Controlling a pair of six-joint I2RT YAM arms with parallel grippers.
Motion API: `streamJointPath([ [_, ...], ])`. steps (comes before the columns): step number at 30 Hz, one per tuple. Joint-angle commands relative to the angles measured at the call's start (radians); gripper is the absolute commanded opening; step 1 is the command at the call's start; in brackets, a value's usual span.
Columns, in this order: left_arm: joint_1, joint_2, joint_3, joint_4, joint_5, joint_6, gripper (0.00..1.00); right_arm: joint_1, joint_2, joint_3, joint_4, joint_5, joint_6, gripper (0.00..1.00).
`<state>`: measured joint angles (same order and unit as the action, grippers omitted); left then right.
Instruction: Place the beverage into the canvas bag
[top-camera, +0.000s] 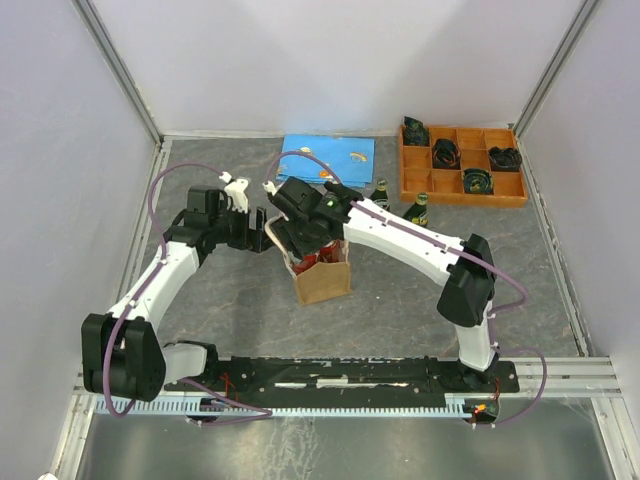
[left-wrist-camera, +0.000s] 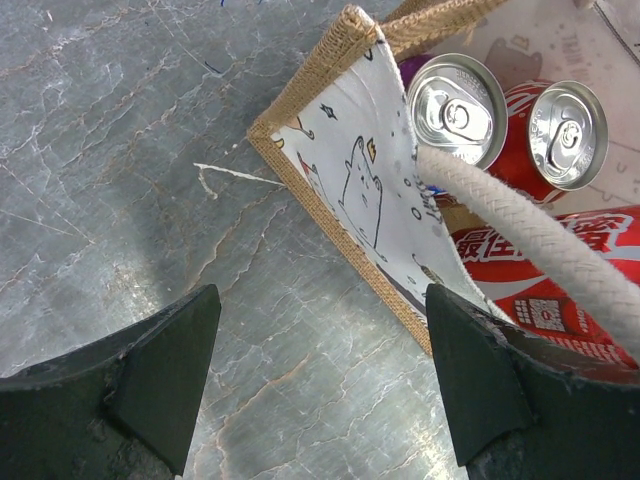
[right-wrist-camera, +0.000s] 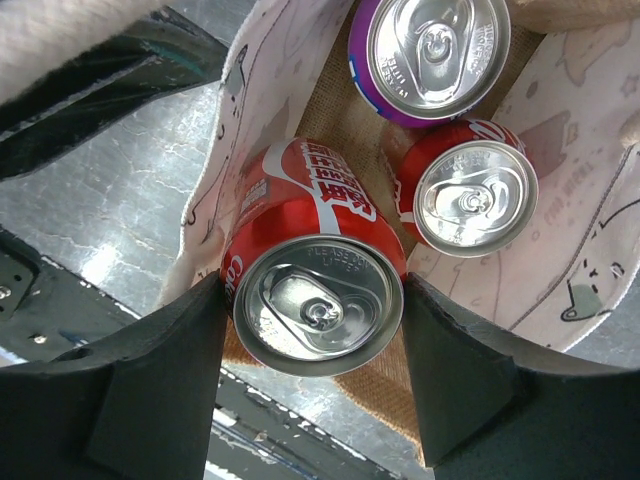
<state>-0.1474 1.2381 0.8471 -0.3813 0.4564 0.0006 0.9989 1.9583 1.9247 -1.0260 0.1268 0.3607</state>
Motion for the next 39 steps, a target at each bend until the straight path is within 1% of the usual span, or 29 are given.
streamJointPath([
  [1,-0.003,-0.018,0.003,-0.002,0.031,0.057,0.90,0.015,-0.026,-0.010,0.118,0.055,-0.021,0.00],
  [6,-0.004,-0.015,0.003,0.001,0.031,0.057,0.90,0.024,-0.015,-0.054,0.166,0.095,-0.045,0.00],
  [11,-0.003,-0.015,0.000,0.001,0.030,0.056,0.90,0.033,0.011,-0.056,0.199,0.125,-0.076,0.00],
  [21,-0.004,-0.022,-0.006,0.001,0.030,0.052,0.90,0.041,0.091,-0.047,0.203,0.140,-0.112,0.00],
  [30,-0.004,-0.022,-0.011,0.007,0.031,0.045,0.90,0.041,0.115,-0.072,0.203,0.143,-0.114,0.01],
  [31,-0.005,-0.022,-0.011,0.007,0.031,0.045,0.90,0.041,0.111,-0.076,0.206,0.142,-0.114,0.06],
  [33,-0.004,-0.022,-0.013,0.007,0.031,0.045,0.90,0.042,0.097,-0.078,0.210,0.138,-0.114,0.22],
  [35,-0.004,-0.020,-0.013,0.008,0.032,0.045,0.90,0.043,0.079,-0.080,0.216,0.131,-0.115,0.36],
  [36,-0.004,-0.020,-0.013,0.008,0.033,0.045,0.90,0.043,0.070,-0.082,0.219,0.129,-0.115,0.45],
  [39,-0.003,-0.019,-0.014,0.011,0.037,0.044,0.90,0.044,0.045,-0.082,0.223,0.123,-0.120,0.59],
])
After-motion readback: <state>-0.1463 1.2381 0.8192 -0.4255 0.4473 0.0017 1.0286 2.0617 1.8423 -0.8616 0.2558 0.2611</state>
